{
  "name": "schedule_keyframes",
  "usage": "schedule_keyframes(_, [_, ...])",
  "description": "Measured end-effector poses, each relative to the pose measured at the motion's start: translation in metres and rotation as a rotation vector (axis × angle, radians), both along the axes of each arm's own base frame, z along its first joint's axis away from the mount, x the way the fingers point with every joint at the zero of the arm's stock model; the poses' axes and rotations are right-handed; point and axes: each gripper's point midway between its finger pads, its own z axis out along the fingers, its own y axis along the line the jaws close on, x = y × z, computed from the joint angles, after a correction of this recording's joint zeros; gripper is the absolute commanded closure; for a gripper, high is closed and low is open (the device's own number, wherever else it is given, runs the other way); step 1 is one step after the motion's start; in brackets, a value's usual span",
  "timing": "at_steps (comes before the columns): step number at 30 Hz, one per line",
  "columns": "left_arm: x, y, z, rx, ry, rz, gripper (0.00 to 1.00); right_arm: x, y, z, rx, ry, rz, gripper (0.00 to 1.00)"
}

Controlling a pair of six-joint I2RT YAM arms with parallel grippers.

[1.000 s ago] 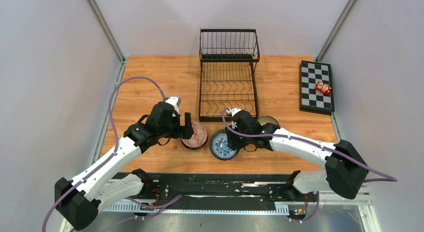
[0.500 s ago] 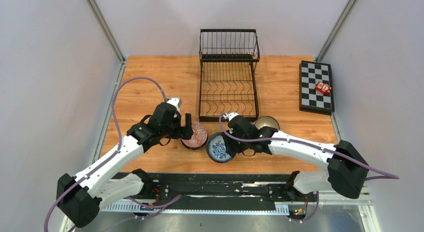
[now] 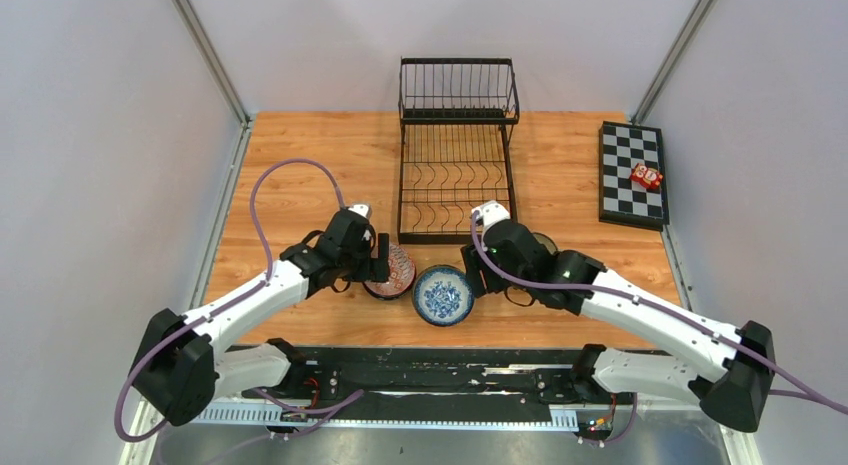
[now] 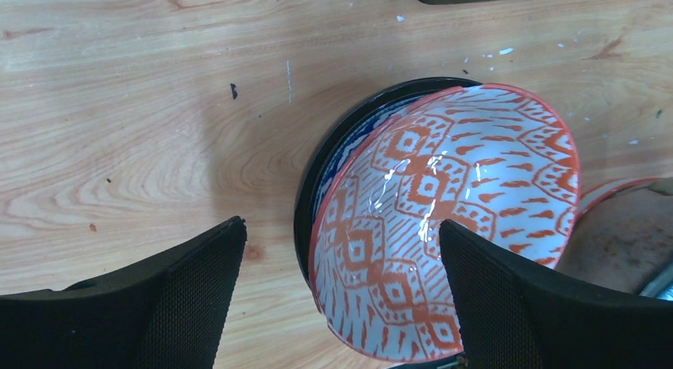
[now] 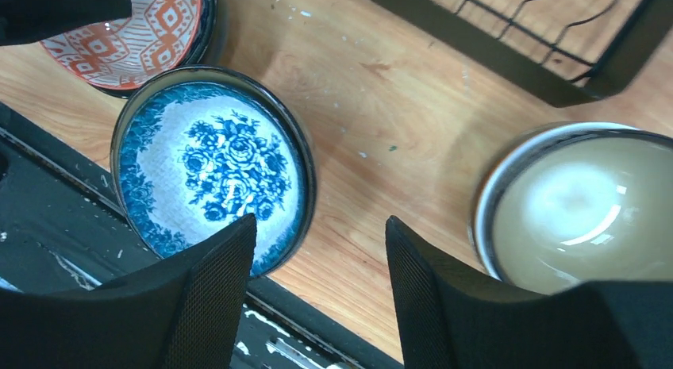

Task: Load the bowls into the dish rack
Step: Move the bowl to the center of the board.

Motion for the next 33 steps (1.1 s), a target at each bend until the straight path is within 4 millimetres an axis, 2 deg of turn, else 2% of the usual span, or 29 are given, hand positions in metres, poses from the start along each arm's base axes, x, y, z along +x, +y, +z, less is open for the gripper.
schedule_keyframes(4, [-0.001,-0.001,-0.015,0.006,0.026,0.003,0.19,0.008,-0.018,0.017,-0.023,-0.082,-0.045,0.33])
schedule_keyframes(8, [-0.002,-0.003,-0.024,0.007,0.051,-0.002,0.31,0.021,-0.046,0.025,-0.067,-0.131,-0.119,0.33])
schedule_keyframes(13, [-0.002,-0.006,-0.025,-0.004,0.054,-0.01,0.48,0.045,-0.087,0.024,-0.127,-0.138,-0.258,0.31])
schedule_keyframes(20, [0.001,-0.009,-0.025,-0.013,0.04,-0.019,0.62,0.068,-0.135,0.02,-0.162,-0.12,-0.441,0.26])
schedule_keyframes(25, [0.002,-0.013,-0.025,-0.015,0.03,-0.029,0.7,0.077,-0.165,0.006,-0.148,-0.078,-0.557,0.25])
schedule_keyframes(33, [0.003,-0.013,-0.023,-0.026,0.011,-0.028,0.78,0.077,-0.182,-0.037,-0.099,0.033,-0.655,0.26])
